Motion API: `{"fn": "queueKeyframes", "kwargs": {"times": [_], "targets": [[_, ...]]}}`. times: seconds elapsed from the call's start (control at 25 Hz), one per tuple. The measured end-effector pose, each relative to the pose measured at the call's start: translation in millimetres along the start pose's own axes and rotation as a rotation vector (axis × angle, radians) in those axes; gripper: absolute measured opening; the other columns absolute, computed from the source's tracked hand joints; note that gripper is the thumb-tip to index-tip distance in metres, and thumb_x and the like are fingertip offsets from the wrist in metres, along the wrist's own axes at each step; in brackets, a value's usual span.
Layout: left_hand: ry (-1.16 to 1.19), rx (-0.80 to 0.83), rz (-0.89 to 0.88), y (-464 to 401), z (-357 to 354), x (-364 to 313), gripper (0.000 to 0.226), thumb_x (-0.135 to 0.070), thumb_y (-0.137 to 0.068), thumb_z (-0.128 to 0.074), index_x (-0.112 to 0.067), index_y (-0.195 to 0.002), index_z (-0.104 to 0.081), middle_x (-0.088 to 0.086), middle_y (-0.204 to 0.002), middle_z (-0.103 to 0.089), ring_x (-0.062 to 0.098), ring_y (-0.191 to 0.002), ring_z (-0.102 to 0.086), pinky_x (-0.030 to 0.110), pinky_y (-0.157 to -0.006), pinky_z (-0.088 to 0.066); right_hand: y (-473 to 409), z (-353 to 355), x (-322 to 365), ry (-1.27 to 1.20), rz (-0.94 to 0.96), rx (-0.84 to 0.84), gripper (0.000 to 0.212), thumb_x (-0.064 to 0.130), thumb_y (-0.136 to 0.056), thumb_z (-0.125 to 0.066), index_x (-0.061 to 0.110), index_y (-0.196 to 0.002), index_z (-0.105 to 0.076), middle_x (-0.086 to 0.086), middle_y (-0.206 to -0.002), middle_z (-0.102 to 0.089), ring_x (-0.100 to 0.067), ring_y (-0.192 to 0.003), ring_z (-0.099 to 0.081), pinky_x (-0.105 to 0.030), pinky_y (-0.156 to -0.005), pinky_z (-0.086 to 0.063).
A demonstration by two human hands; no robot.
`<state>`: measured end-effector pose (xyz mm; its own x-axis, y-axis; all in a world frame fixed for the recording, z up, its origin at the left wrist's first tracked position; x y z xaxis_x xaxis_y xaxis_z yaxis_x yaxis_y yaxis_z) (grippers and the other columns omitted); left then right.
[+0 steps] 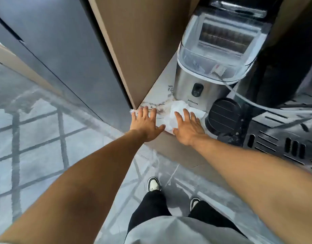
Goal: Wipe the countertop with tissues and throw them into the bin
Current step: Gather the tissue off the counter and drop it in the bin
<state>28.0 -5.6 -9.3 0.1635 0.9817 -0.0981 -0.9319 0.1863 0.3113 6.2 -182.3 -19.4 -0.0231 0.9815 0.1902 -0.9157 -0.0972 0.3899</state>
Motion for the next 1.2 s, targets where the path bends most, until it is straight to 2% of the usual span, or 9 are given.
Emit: {"fn": "queueKeyframes", "kwargs": {"times": [0.12, 0.2, 0.28, 0.44, 0.68, 0.84, 0.96, 1.08, 1.2], "targets": [[-0.024, 0.026, -0.2, -29, -6, -8, 0.076, -0.065, -0.093, -0.039, -0.019, -0.151, -0.025, 0.015, -0.161, -0.023, 0.037, -0.15, -0.014, 0.057, -0.121, -0.013, -7, 6, -7, -0.04, -0.147, -0.042, 0.074, 0.021, -0.094, -0.05, 0.022, -0.153, -0.006, -0.012, -0.162, 0.0, -0.037, -0.146, -0.006, -0.05, -0.119, -0.014], [0.001, 0.043, -0.318, -43, -10, -20, 0.068, -0.058, -0.095, -0.044, -0.018, -0.148, -0.032, 0.013, -0.158, -0.029, 0.036, -0.147, -0.02, 0.056, -0.12, -0.019, -11, 9, -14, -0.045, -0.186, -0.057, 0.084, 0.003, -0.085, -0.054, 0.02, -0.153, -0.009, -0.012, -0.16, -0.003, -0.036, -0.144, -0.01, -0.048, -0.119, -0.018], [-0.001, 0.036, -0.39, -50, -13, -31, 0.062, -0.055, -0.096, -0.047, -0.017, -0.144, -0.038, 0.012, -0.15, -0.039, 0.035, -0.14, -0.031, 0.053, -0.116, -0.028, -16, 12, -19, -0.042, -0.188, -0.068, 0.086, -0.004, -0.083, -0.053, 0.022, -0.154, -0.012, -0.011, -0.16, -0.006, -0.035, -0.142, -0.015, -0.045, -0.117, -0.022], [-0.032, 0.047, -0.458, -61, -23, -44, 0.063, -0.054, -0.093, -0.052, -0.019, -0.144, -0.039, 0.012, -0.144, -0.041, 0.035, -0.133, -0.037, 0.051, -0.108, -0.035, -22, 7, -21, -0.093, -0.258, -0.08, 0.082, -0.003, -0.085, -0.052, 0.024, -0.153, -0.015, -0.01, -0.158, -0.009, -0.034, -0.14, -0.019, -0.044, -0.116, -0.024], [-0.088, 0.031, -0.509, -83, -25, -54, 0.06, -0.045, -0.094, -0.055, -0.022, -0.147, -0.039, 0.013, -0.141, -0.042, 0.035, -0.129, -0.039, 0.05, -0.106, -0.036, -22, -7, -26, -0.157, -0.443, -0.17, 0.089, 0.002, -0.085, -0.059, 0.012, -0.154, -0.004, -0.012, -0.158, -0.006, -0.034, -0.143, -0.011, -0.041, -0.119, -0.021], [-0.092, 0.011, -0.52, -89, -25, -51, 0.045, -0.035, -0.097, -0.052, -0.017, -0.139, -0.05, 0.014, -0.131, -0.05, 0.036, -0.122, -0.045, 0.05, -0.101, -0.037, -21, -18, -28, -0.096, -0.396, -0.144, 0.071, 0.004, -0.085, -0.055, 0.017, -0.148, -0.025, -0.009, -0.145, -0.027, -0.032, -0.134, -0.024, -0.038, -0.113, -0.028], [-0.052, 0.034, -0.524, -90, -25, -43, 0.044, -0.019, -0.098, -0.051, -0.017, -0.141, -0.046, 0.014, -0.127, -0.054, 0.036, -0.118, -0.051, 0.049, -0.1, -0.038, -25, -15, -28, -0.104, -0.436, -0.2, 0.051, 0.007, -0.087, -0.056, 0.018, -0.135, -0.042, -0.009, -0.13, -0.04, -0.031, -0.12, -0.034, -0.035, -0.103, -0.033], [0.009, 0.058, -0.502, -90, -20, -35, 0.054, -0.003, -0.092, -0.052, -0.016, -0.144, -0.042, 0.014, -0.126, -0.056, 0.038, -0.111, -0.058, 0.046, -0.097, -0.043, -27, -10, -27, -0.055, -0.429, -0.184, 0.038, 0.007, -0.087, -0.053, 0.015, -0.124, -0.05, -0.01, -0.12, -0.052, -0.031, -0.112, -0.043, -0.035, -0.098, -0.034], [0.092, 0.066, -0.442, -89, -15, -27, 0.053, 0.005, -0.088, -0.053, -0.011, -0.137, -0.042, 0.017, -0.119, -0.06, 0.042, -0.099, -0.063, 0.046, -0.082, -0.05, -22, -9, -27, -0.12, -0.46, -0.155, 0.03, 0.003, -0.087, -0.05, 0.01, -0.117, -0.051, -0.011, -0.113, -0.061, -0.033, -0.11, -0.051, -0.039, -0.086, -0.042]]}}
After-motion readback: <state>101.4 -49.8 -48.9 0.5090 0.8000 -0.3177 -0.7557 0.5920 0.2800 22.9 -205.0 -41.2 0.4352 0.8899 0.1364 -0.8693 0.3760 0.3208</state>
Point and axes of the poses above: each hand's wrist, its own y-axis away from the middle knuckle, its own z-axis out of the back of the hand, x = y × z, the point moved 3 cm from there along -y, towards the middle knuckle
